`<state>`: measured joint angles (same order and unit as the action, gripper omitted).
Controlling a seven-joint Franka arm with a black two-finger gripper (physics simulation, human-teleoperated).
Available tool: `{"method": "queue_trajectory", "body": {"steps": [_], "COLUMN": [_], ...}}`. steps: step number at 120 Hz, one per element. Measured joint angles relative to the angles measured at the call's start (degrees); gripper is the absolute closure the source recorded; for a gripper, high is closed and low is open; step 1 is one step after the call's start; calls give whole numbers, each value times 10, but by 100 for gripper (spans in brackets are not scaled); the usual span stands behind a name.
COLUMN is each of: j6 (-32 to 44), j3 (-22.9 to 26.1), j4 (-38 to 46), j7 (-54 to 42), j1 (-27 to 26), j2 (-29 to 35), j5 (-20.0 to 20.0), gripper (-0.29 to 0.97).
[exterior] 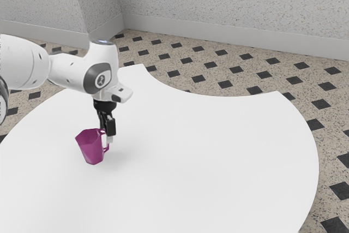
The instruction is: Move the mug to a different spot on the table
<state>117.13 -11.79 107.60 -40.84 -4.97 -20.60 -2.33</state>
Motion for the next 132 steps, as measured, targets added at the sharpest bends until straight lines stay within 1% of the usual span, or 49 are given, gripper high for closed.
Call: {"method": "queue_trajectory", "body": {"steps": [70, 76, 88, 105, 118, 132], "j6": [0, 0, 0, 1, -1, -12], "j3": [-1, -1, -1, -1, -1, 1], "j4": [-2, -2, -2, -12, -21, -44], "j7": [-29, -30, -32, -34, -34, -32], "j1": [11, 11, 9, 6, 5, 4], "j2": [-42, -43, -42, -42, -43, -42], "j5": [2, 2, 2, 0, 0, 7], "gripper": [3, 8, 29, 46, 53, 56]}}
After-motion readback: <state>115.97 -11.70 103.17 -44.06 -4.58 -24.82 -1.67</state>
